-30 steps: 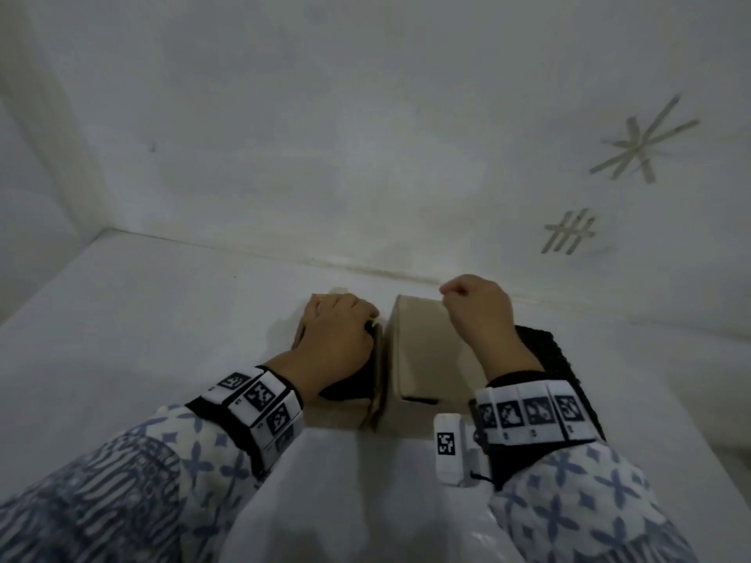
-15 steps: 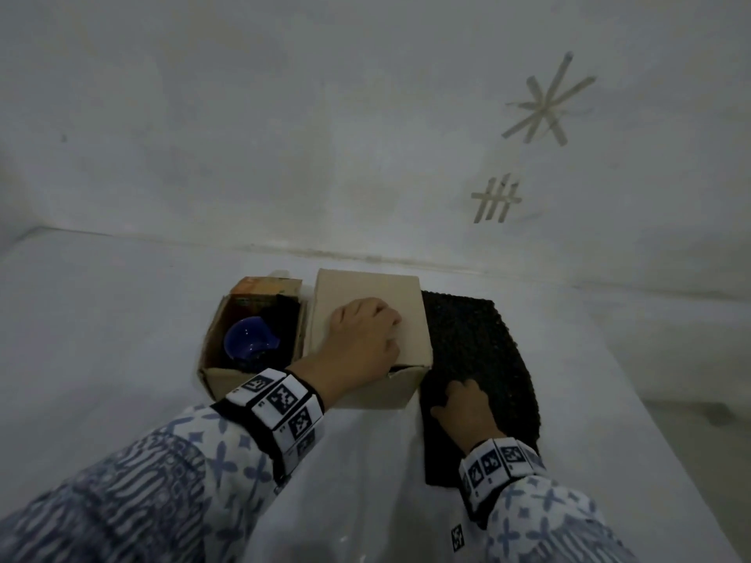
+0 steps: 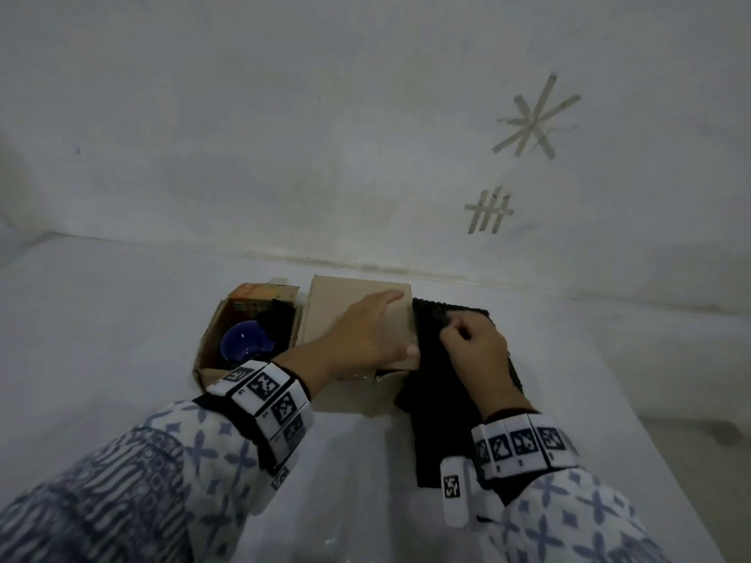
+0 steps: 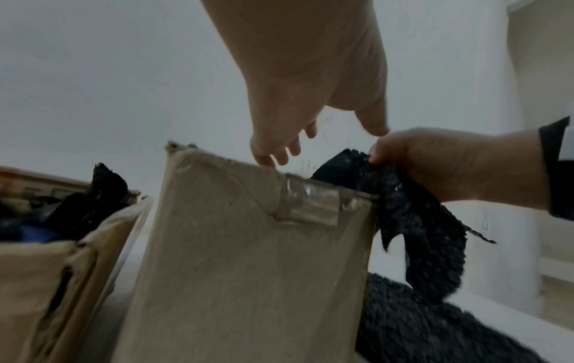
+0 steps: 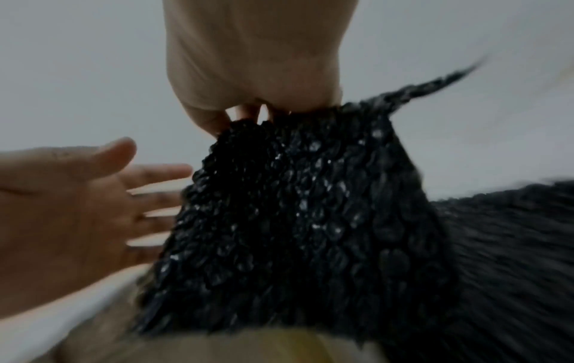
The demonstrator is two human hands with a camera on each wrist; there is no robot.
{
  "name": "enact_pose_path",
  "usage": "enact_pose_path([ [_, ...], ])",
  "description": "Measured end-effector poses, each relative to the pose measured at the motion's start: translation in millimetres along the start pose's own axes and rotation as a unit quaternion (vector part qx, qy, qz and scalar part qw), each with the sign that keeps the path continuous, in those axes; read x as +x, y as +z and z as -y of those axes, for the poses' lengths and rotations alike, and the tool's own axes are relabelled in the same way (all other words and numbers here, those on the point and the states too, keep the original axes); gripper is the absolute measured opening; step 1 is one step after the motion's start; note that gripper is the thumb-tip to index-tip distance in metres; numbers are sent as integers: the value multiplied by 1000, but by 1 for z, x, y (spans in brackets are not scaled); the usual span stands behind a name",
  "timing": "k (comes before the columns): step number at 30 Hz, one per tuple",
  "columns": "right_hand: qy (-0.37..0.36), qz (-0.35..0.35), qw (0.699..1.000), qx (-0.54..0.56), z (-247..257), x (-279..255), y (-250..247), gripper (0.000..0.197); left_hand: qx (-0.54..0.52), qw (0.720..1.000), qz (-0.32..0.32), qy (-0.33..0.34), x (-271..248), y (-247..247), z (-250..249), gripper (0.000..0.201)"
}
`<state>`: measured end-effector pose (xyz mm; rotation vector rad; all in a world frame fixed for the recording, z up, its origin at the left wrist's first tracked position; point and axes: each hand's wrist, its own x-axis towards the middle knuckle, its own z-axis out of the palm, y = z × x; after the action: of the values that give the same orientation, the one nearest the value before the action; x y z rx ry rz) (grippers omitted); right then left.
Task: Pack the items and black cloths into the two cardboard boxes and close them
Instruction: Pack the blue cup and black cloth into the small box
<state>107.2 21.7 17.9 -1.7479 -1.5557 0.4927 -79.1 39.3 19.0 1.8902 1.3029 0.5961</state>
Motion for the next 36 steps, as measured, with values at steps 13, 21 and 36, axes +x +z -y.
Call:
enact_pose_path([
  [13, -82, 244, 959, 115, 142, 9, 61, 67, -310, 921, -234, -40, -45, -110, 22, 26],
  [21, -37, 266, 958, 100, 177, -7, 153, 45, -234, 911, -319, -114, -75, -149, 106, 35],
  [36, -122, 398, 901, -123, 154, -46, 224, 34, 301, 948, -101, -7, -55, -155, 149, 11],
])
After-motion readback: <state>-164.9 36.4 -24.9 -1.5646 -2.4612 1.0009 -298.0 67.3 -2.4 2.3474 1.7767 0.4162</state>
